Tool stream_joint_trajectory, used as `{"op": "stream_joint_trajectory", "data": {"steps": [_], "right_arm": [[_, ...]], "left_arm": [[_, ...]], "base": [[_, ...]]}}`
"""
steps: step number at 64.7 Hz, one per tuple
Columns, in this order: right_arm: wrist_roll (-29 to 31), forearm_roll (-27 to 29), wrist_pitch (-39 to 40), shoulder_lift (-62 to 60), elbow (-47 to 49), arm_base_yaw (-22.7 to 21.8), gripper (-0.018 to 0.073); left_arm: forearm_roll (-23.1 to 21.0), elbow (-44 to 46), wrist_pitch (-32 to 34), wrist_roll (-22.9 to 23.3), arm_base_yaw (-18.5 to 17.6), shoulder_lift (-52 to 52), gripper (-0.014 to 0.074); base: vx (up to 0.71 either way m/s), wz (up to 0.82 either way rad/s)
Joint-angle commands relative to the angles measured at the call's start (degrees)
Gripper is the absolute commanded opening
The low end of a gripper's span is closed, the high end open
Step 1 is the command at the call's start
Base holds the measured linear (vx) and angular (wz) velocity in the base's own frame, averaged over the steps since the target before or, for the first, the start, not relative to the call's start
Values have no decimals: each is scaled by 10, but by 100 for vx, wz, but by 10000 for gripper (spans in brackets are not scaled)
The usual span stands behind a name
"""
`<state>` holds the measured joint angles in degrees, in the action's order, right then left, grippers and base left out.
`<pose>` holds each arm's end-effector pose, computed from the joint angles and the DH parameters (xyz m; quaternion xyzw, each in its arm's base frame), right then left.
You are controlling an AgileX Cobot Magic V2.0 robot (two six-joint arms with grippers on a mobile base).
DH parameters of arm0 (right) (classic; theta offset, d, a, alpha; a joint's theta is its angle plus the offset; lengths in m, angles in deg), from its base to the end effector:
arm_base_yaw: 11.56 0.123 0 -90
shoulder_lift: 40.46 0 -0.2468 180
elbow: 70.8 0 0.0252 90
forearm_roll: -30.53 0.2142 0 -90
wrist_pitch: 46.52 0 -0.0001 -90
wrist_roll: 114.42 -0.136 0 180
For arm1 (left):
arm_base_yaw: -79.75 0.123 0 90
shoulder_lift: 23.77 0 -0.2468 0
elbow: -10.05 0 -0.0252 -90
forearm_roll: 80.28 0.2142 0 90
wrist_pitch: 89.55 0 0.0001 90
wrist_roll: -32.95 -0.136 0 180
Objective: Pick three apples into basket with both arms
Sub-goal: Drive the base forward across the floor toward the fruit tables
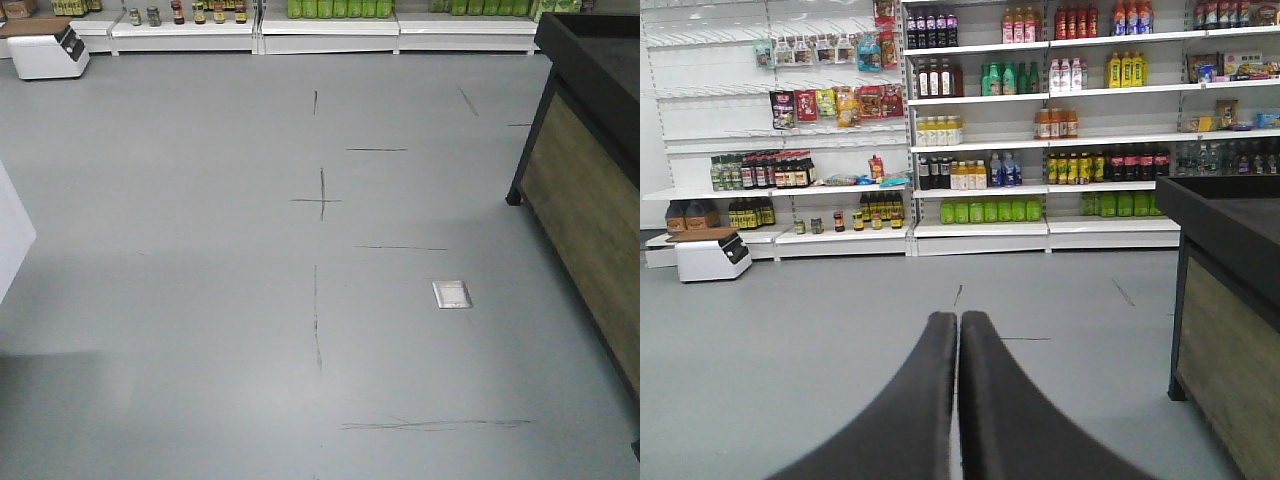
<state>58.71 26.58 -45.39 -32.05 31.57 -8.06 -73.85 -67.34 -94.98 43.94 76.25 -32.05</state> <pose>0.1031 0.0065 0.2110 -0.0039 0.6750 0.0418 0.7366 0.1033 -0.0049 0.1972 -0.0105 0.7136 -0.0456 0.6990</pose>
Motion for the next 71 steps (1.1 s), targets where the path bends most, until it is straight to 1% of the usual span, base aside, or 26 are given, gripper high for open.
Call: {"op": "stream_joint_trajectory", "data": {"steps": [1,71], "right_arm": [[1,-5,41,-6,-8,-1,-9],[1,-5,41,-6,-8,-1,-9]], "left_arm": [[-4,-13,43,1,1,8,-6],[-4,-13,43,1,1,8,-6]], "base": [[3,-1],[7,1]]}}
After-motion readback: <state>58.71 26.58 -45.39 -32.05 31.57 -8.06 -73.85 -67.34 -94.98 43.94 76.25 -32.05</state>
